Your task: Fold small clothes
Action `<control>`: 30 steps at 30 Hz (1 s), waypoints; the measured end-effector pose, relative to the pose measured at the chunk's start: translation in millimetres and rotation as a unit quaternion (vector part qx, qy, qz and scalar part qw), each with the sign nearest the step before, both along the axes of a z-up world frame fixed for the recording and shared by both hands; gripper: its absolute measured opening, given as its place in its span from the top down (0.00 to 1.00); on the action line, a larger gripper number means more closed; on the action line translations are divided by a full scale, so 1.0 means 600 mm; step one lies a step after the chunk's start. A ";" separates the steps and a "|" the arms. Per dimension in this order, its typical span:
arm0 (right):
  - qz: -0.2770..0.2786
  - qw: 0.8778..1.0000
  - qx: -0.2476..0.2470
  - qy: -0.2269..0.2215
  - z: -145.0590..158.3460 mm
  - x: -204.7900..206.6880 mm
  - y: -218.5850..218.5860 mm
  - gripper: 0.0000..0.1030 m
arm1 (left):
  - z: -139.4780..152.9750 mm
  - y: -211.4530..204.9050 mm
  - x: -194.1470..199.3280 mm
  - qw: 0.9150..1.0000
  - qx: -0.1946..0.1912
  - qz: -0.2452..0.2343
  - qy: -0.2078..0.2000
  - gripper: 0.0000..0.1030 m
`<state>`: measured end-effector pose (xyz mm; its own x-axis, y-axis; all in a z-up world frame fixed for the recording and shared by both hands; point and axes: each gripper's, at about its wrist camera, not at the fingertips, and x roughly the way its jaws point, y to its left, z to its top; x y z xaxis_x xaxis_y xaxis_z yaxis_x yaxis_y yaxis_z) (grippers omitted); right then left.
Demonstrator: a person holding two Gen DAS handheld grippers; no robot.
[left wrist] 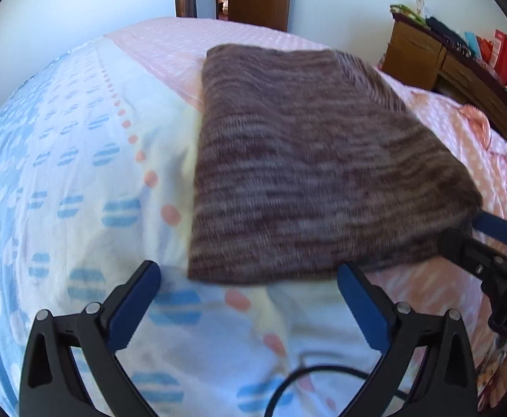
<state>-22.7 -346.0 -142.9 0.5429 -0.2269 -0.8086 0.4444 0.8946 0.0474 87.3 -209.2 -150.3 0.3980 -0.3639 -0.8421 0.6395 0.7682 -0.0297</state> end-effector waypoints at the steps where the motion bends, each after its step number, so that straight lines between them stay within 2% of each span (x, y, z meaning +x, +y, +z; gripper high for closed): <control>1: 0.001 1.000 0.000 0.007 -0.001 -0.008 0.002 0.25 | 0.000 -0.001 -0.008 1.000 0.011 -0.001 -0.001 0.00; 4: -0.005 1.000 0.004 0.021 -0.004 -0.039 0.003 0.25 | 0.000 0.001 -0.031 1.000 0.022 -0.010 0.008 0.00; 10: 0.003 0.999 -0.007 0.038 0.004 -0.088 0.014 0.25 | 0.004 0.021 -0.072 0.999 0.002 -0.007 0.044 0.00; 14: 0.019 0.998 -0.011 0.051 0.016 -0.110 0.031 0.25 | 0.019 0.035 -0.096 0.999 0.007 -0.002 0.044 0.00; 20: 0.052 0.994 -0.052 0.079 0.029 -0.144 0.071 0.25 | 0.035 0.059 -0.134 0.998 0.010 -0.009 0.055 0.00; 23: 0.055 0.994 -0.050 0.075 0.045 -0.165 0.080 0.25 | 0.052 0.075 -0.151 0.999 0.010 -0.006 0.043 0.00; 27: 0.069 0.995 -0.047 0.053 0.080 -0.193 0.094 0.25 | 0.079 0.085 -0.176 1.000 0.022 -0.003 0.008 0.00; 30: 0.081 0.995 -0.057 0.032 0.107 -0.208 0.110 0.25 | 0.087 0.090 -0.187 1.000 0.023 -0.005 0.008 0.00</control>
